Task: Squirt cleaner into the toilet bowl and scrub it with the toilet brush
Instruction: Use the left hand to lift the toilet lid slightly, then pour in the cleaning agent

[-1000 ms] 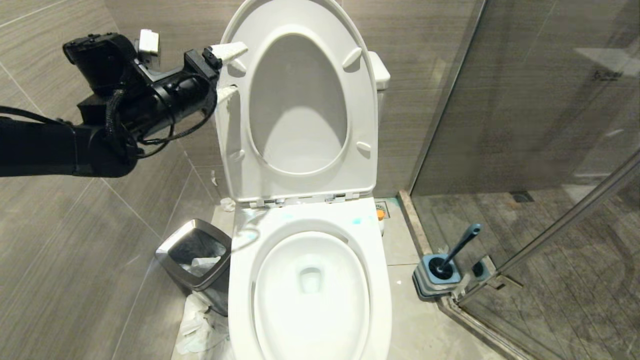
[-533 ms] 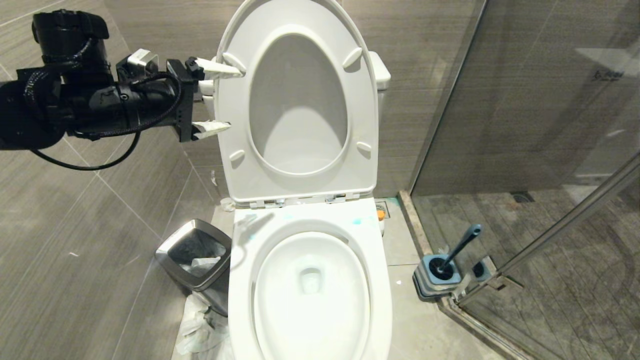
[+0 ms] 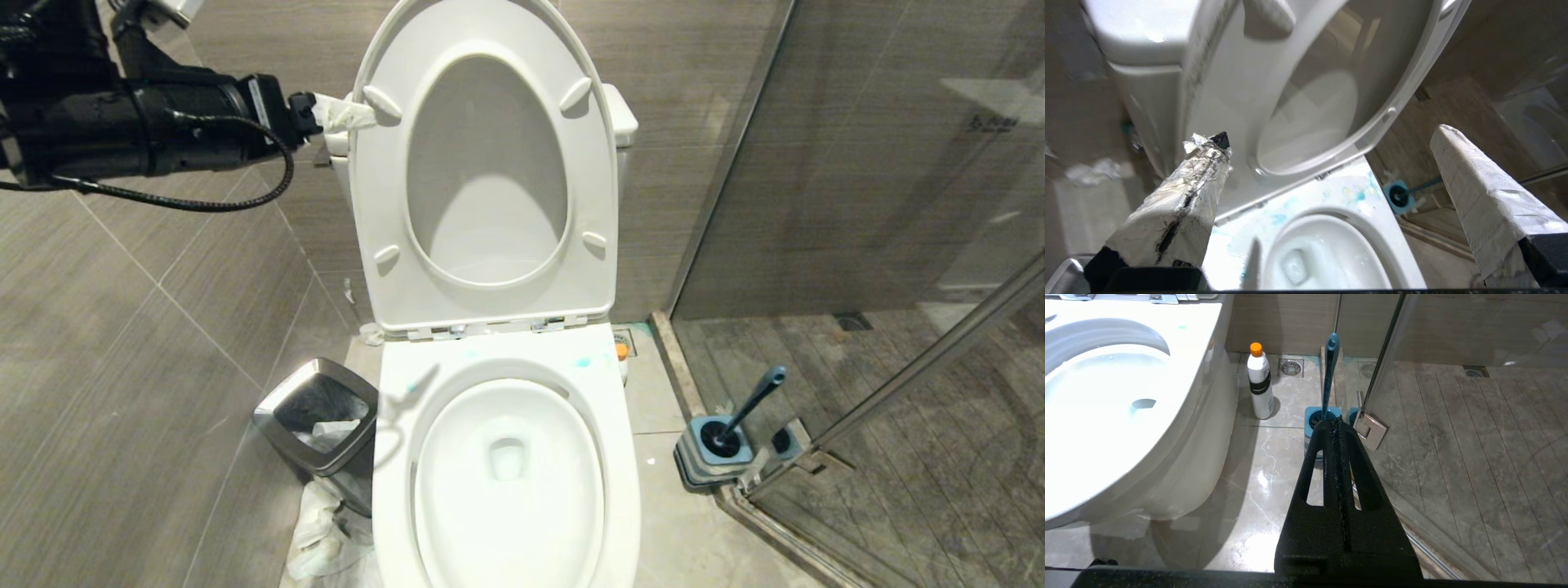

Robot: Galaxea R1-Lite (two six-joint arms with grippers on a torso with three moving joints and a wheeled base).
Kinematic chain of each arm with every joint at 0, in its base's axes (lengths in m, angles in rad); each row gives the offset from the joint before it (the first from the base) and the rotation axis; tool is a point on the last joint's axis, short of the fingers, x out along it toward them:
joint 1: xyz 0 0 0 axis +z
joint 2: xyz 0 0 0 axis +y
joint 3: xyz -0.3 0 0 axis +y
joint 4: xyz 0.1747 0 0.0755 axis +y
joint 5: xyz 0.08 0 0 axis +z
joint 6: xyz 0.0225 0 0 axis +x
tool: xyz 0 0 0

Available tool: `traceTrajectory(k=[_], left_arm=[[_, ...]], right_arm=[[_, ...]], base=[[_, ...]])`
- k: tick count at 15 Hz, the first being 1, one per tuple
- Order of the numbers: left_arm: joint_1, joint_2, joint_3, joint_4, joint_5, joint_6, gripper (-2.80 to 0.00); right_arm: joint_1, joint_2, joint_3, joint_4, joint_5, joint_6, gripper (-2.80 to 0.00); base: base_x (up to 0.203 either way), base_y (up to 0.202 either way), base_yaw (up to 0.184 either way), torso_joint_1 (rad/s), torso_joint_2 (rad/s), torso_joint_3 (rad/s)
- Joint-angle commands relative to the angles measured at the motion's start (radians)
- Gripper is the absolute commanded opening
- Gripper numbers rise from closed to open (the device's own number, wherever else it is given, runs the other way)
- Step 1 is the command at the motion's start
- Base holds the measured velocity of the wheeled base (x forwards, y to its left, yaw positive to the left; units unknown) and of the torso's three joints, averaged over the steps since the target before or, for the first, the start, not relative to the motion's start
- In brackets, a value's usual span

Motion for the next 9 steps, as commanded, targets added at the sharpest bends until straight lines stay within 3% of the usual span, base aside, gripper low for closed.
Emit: traceTrajectory(k=[1,4,9], left_arm=[[-0.012,-0.113,0.024,0.0,0.024,0.008,-2.8],[-0.016,-0.238,0.088,-0.001,0.041,0.02,-2.8],[-0.013,-0.428,0.141,0.001,0.044,0.11,-2.8]], right_arm=[[0.0,0.0,0.0,0.0,0.0,-0.001,-2.8],[0.0,0.0,0.0,0.0,0.0,-0.001,-2.8],[0.0,0.0,0.0,0.0,0.0,-0.001,-2.8]], base=[[0.0,0.0,0.0,0.0,0.0,0.0],[0.0,0.0,0.0,0.0,0.0,0.0],[0.0,0.0,0.0,0.0,0.0,0.0]])
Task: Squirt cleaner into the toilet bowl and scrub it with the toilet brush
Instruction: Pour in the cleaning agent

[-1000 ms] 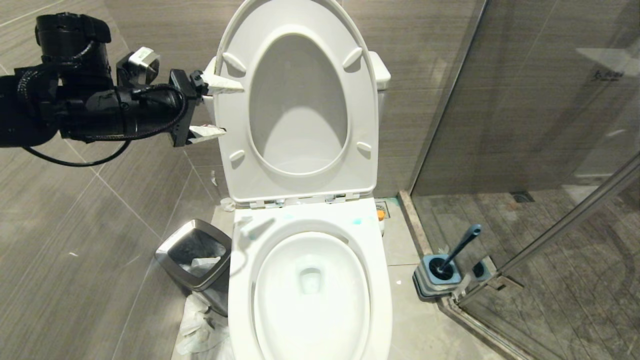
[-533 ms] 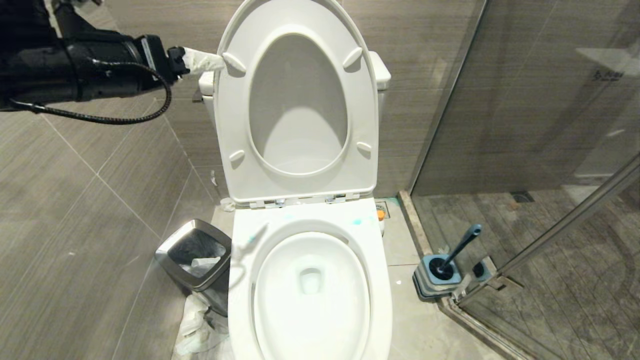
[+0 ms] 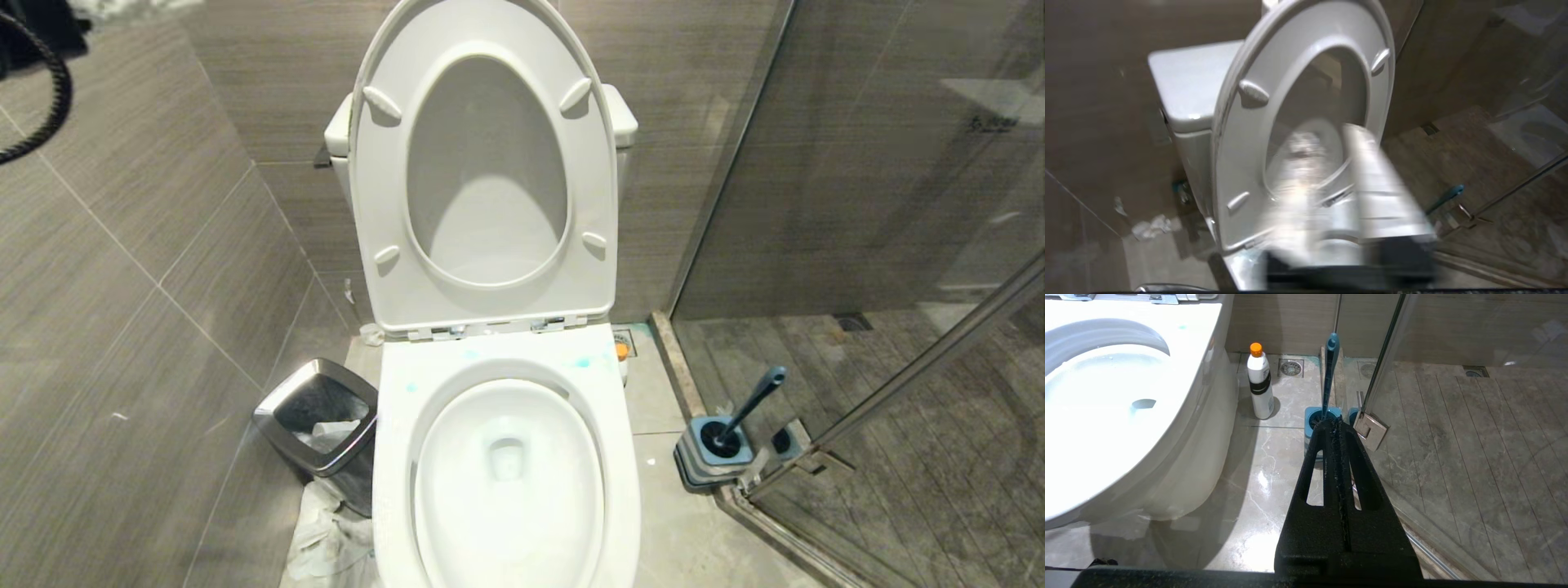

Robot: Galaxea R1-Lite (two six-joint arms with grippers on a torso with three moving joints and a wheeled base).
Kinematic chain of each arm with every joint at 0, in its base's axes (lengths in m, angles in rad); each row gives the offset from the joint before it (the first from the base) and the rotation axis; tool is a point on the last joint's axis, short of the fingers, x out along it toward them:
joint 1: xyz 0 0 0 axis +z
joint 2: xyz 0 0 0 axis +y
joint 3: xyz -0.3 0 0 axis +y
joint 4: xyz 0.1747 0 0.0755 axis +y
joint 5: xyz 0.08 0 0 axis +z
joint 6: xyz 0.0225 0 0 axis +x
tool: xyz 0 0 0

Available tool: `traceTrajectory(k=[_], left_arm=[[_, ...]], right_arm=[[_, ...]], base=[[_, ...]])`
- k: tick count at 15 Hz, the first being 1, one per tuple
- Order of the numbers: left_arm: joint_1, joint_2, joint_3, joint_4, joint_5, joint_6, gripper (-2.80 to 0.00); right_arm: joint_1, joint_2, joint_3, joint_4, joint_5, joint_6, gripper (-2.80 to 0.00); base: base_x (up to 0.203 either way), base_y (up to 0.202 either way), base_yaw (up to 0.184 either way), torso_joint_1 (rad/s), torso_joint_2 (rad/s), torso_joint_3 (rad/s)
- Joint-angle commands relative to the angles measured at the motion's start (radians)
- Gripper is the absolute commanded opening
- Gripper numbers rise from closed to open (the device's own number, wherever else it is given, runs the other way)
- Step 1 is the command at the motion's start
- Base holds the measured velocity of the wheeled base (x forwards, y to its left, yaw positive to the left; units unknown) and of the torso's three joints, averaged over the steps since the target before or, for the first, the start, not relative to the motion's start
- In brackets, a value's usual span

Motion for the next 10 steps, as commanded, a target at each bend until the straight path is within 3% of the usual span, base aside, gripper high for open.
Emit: traceTrajectory(k=[1,10], left_arm=[[0.005,-0.117,0.006,0.005,-0.001,0.009,-2.8],[0.148,-0.404,0.008,0.034,-0.006,0.013,-2.8]], right_arm=[[0.0,0.0,0.0,-0.001,0.0,0.0,-2.8],[0.0,0.0,0.0,-0.001,0.0,0.0,-2.8]], base=[[0.0,0.0,0.0,0.0,0.0,0.0],[0.0,0.0,0.0,0.0,0.0,0.0]])
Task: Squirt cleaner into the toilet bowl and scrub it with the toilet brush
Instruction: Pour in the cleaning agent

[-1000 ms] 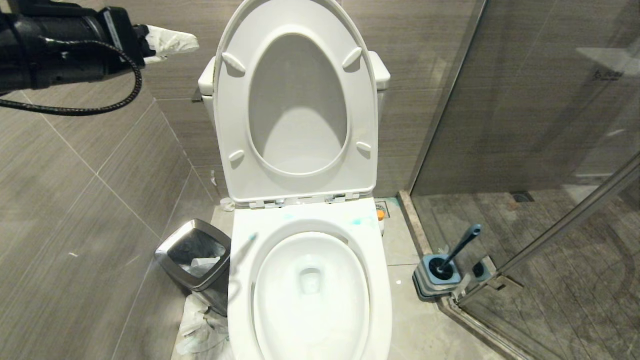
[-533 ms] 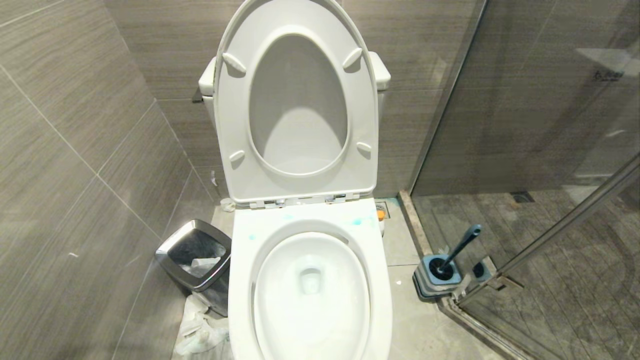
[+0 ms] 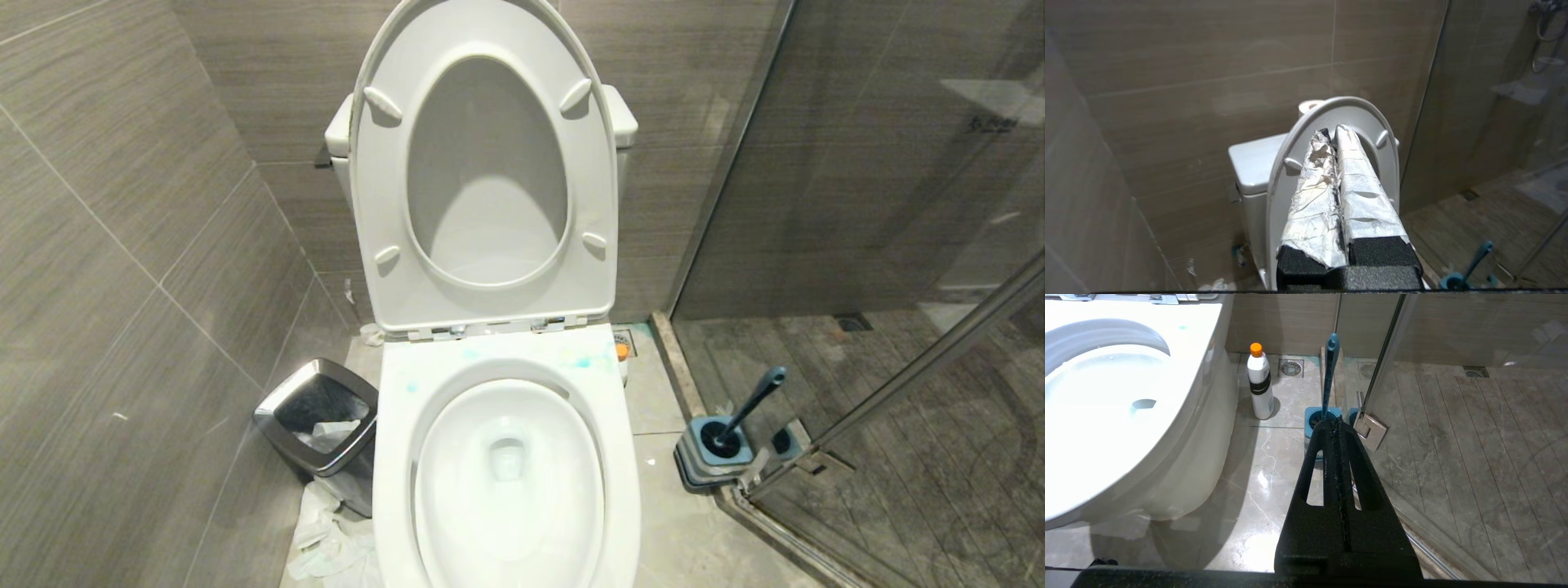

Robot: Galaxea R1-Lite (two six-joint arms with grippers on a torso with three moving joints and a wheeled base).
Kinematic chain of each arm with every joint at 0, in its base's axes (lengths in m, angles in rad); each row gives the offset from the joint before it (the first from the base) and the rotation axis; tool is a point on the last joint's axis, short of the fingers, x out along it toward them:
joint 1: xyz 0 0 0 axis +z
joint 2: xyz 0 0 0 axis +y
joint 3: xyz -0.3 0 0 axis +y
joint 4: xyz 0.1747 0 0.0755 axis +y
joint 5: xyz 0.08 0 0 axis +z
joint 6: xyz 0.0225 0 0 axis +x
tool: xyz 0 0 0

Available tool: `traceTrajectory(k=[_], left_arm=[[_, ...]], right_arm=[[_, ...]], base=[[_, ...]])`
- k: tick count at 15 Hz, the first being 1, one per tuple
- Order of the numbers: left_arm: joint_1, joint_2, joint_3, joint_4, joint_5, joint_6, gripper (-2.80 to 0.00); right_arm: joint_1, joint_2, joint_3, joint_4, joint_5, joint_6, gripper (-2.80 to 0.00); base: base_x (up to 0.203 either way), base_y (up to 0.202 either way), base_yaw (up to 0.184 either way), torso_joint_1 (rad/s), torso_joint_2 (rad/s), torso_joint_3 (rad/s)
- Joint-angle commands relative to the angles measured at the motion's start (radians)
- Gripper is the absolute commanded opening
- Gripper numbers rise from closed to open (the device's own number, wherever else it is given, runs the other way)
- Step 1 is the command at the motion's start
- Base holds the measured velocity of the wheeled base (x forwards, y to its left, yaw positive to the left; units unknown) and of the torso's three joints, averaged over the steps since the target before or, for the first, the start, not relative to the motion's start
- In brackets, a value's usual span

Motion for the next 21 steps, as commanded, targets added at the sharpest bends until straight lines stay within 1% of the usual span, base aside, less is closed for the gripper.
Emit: traceTrajectory(k=[1,2,4,6,7,10,12,16,18,21], left_arm=[[0.024,-0.104,0.004,0.044,0.002,0.001,-2.8],[0.032,-0.144,0.006,0.094,0.004,0.006,-2.8],[0.045,-0.215,0.007,0.201,0.018,0.05,-2.8],[0.064,-0.272,0.02,0.242,0.038,0.066,-2.8],[0.07,-0.306,0.045,0.248,0.056,0.067,-2.8],[0.076,-0.428,0.194,0.25,0.085,0.068,-2.8],[0.094,-0.519,0.309,0.25,0.086,0.067,-2.8],[0.099,-0.68,0.534,0.248,0.08,0.069,-2.8],[0.092,-0.726,0.633,0.228,0.079,0.073,-2.8],[0.069,-0.805,0.793,0.16,0.079,0.091,-2.8]], right_arm=[[0.0,0.0,0.0,0.0,0.0,-0.001,-2.8],[0.0,0.0,0.0,0.0,0.0,-0.001,-2.8],[0.0,0.0,0.0,0.0,0.0,-0.001,-2.8],[0.0,0.0,0.0,0.0,0.0,-0.001,-2.8],[0.0,0.0,0.0,0.0,0.0,-0.001,-2.8],[0.0,0.0,0.0,0.0,0.0,-0.001,-2.8],[0.0,0.0,0.0,0.0,0.0,-0.001,-2.8],[0.0,0.0,0.0,0.0,0.0,-0.001,-2.8],[0.0,0.0,0.0,0.0,0.0,-0.001,-2.8],[0.0,0.0,0.0,0.0,0.0,-0.001,-2.8]], base=[[0.0,0.0,0.0,0.0,0.0,0.0],[0.0,0.0,0.0,0.0,0.0,0.0],[0.0,0.0,0.0,0.0,0.0,0.0],[0.0,0.0,0.0,0.0,0.0,0.0],[0.0,0.0,0.0,0.0,0.0,0.0],[0.0,0.0,0.0,0.0,0.0,0.0],[0.0,0.0,0.0,0.0,0.0,0.0],[0.0,0.0,0.0,0.0,0.0,0.0],[0.0,0.0,0.0,0.0,0.0,0.0],[0.0,0.0,0.0,0.0,0.0,0.0]])
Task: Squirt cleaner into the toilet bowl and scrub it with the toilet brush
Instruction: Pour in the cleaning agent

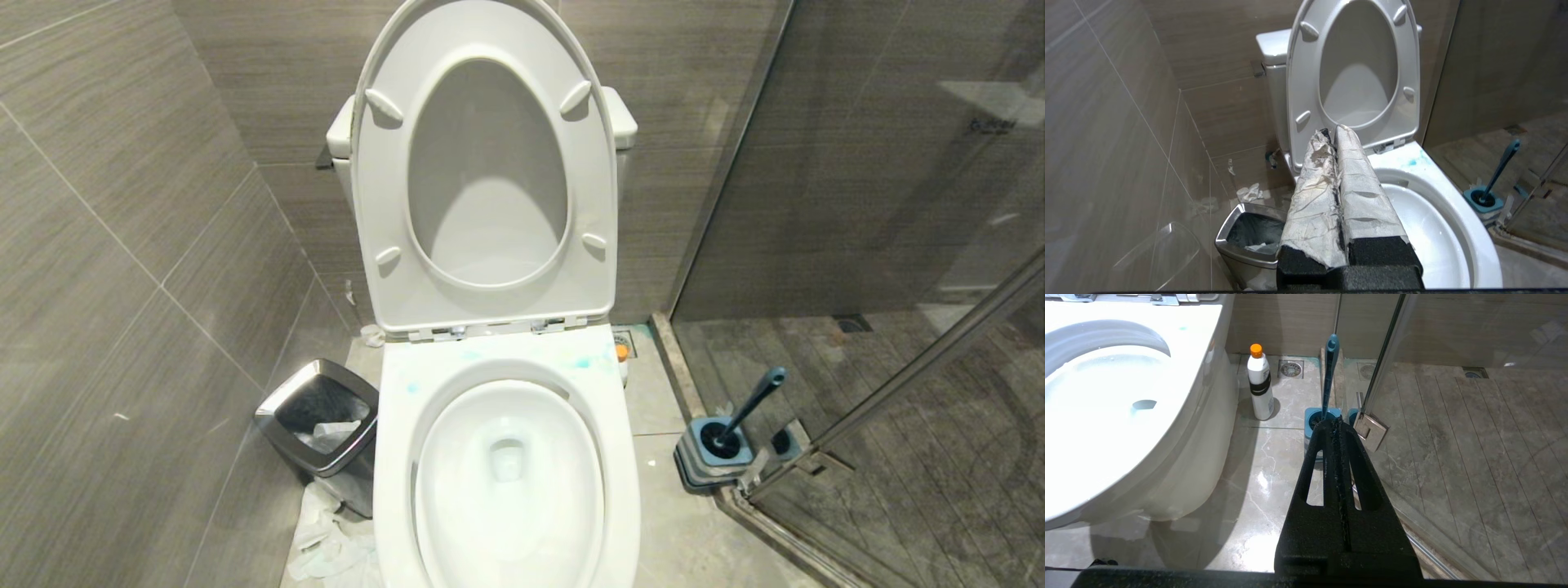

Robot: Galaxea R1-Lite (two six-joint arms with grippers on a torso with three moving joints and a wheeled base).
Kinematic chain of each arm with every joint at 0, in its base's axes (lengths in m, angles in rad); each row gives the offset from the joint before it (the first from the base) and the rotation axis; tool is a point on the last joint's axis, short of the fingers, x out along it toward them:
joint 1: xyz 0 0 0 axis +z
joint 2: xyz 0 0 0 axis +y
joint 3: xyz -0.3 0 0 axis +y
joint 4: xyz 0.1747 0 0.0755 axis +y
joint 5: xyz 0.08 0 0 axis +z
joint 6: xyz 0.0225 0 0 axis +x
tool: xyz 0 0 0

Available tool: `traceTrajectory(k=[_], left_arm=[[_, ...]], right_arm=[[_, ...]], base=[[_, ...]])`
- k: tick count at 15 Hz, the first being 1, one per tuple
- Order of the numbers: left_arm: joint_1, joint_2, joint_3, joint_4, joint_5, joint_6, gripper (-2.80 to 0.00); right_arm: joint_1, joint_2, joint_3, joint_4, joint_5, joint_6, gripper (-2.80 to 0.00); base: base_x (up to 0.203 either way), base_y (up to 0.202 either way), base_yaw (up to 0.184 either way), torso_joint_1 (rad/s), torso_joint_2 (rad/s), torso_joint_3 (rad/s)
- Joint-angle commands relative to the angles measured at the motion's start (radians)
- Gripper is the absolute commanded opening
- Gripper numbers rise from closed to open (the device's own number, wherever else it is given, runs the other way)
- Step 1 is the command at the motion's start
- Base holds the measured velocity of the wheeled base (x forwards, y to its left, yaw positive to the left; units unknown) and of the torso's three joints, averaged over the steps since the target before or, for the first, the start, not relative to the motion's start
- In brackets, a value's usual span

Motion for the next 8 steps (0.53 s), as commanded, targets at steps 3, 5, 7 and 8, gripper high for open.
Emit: traceTrajectory(k=[3,5,7,8], left_arm=[[-0.015,-0.159,0.219,-0.049,-0.002,0.021,-2.8],[-0.018,-0.22,0.314,-0.056,0.0,0.026,-2.8],[-0.02,-0.226,0.395,-0.114,0.002,0.038,-2.8],[-0.02,-0.227,0.445,-0.153,0.004,0.042,-2.8]], right_arm=[[0.0,0.001,0.0,0.0,0.001,0.0,-2.8],[0.0,0.0,0.0,0.0,0.001,0.0,-2.8],[0.0,0.0,0.0,0.0,0.001,0.0,-2.8],[0.0,0.0,0.0,0.0,0.001,0.0,-2.8]], base=[[0.0,0.0,0.0,0.0,0.0,0.0],[0.0,0.0,0.0,0.0,0.0,0.0],[0.0,0.0,0.0,0.0,0.0,0.0],[0.0,0.0,0.0,0.0,0.0,0.0]])
